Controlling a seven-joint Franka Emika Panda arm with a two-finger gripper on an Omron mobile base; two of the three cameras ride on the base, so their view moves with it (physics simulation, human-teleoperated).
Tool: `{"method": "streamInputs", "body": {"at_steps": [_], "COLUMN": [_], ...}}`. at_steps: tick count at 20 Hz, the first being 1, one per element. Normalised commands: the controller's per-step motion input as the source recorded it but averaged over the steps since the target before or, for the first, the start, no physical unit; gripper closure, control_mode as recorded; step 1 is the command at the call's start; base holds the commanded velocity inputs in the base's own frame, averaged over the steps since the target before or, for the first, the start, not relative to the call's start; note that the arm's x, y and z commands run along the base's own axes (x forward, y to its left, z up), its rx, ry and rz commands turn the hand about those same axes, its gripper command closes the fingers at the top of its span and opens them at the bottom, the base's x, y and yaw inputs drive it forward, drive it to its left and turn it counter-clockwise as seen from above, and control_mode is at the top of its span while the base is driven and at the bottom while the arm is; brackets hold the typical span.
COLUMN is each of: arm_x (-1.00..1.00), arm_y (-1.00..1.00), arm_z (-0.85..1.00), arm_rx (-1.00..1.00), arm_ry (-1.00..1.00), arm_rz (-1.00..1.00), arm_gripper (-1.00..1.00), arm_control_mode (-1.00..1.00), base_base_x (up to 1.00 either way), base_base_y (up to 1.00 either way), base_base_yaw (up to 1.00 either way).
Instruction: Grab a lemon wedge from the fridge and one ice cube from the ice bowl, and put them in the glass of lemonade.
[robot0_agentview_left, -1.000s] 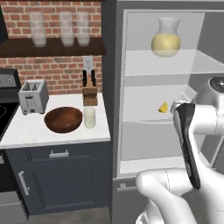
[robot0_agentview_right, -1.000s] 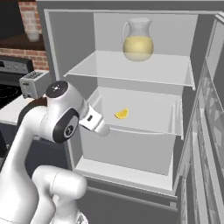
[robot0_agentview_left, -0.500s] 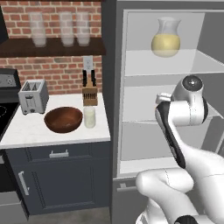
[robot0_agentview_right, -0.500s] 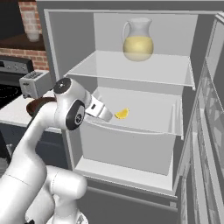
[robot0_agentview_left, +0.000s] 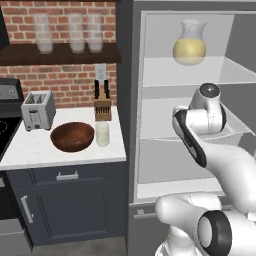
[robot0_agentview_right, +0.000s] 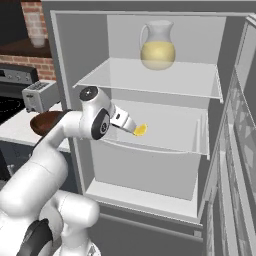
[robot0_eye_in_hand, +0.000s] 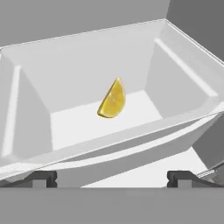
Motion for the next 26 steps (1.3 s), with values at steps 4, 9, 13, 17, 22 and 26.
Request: {"method": "streamInputs", "body": {"at_steps": [4,9,13,17,22,26], "arm_x": [0.17,0.1,0.33,0.44,0.42,0.28], "arm_y": [-0.16,-0.19,-0.16,-0.09,0.0,0.0], "arm_z": [-0.29,-0.48,-0.29,-0.1,0.0,-0.01], "arm_rx": [-0.08,-0.11,-0.07,-0.02,0.0,0.0], "arm_ry": [0.04,0.0,0.0,0.0,0.0,0.0], "arm_rz": [0.09,0.03,0.0,0.0,0.0,0.0], "arm_gripper": [-1.0,-1.0,-1.0,-1.0,-1.0,-1.0], "arm_control_mode": [-1.0,-1.0,-1.0,-1.0,-1.0,-1.0], "base_base_x": [0.0,0.0,0.0,0.0,0.0,0.0], "base_base_y": [0.0,0.0,0.0,0.0,0.0,0.0], "base_base_yaw": [0.0,0.0,0.0,0.0,0.0,0.0]}}
